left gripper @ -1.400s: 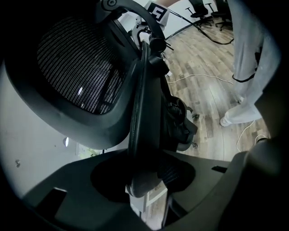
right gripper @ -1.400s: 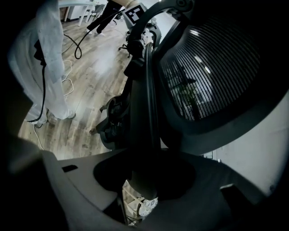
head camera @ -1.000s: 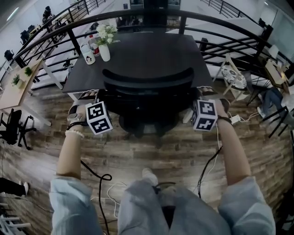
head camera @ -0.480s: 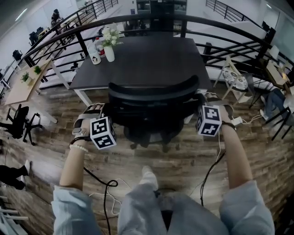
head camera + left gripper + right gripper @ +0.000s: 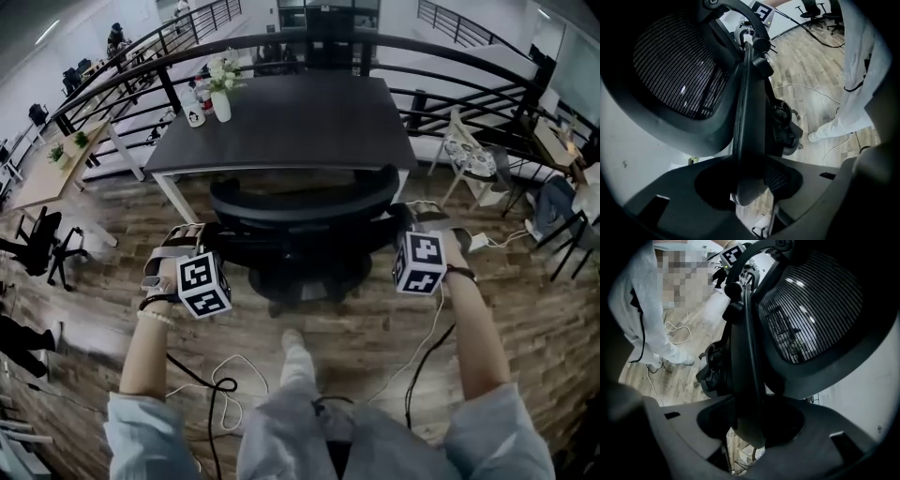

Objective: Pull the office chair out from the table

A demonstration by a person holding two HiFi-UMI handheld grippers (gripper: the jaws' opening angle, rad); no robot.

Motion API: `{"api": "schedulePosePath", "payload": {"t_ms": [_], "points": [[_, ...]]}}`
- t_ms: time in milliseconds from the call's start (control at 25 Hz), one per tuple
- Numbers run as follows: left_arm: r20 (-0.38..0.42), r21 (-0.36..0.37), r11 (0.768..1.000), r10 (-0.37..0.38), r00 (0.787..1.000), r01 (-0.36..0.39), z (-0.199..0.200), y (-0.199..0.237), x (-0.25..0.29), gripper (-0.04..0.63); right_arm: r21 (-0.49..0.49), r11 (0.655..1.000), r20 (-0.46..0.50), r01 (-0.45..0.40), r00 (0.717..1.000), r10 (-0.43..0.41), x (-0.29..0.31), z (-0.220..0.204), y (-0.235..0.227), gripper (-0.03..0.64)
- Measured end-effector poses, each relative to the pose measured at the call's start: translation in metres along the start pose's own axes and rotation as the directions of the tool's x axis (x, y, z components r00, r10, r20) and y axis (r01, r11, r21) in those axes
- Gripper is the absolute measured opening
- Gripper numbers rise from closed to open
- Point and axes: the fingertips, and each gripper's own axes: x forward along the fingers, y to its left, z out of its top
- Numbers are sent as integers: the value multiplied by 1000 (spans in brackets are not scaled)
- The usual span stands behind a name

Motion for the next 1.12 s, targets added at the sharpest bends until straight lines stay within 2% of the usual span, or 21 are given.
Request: {"api": "schedulePosePath", "payload": {"t_ms": [600, 880, 1120], "points": [[26, 47, 999, 1, 1000, -2, 12, -72, -76, 169, 10, 999, -19, 45, 999, -44, -85, 4, 80, 170], [31, 88, 996, 19, 999, -21, 13, -86, -93, 167, 10, 998, -41, 55, 998, -55, -110, 1, 101, 170], [56, 88, 995, 43, 997, -48, 15, -96, -104, 170, 12, 998, -55, 61, 997, -60, -118, 0, 110, 170]]}}
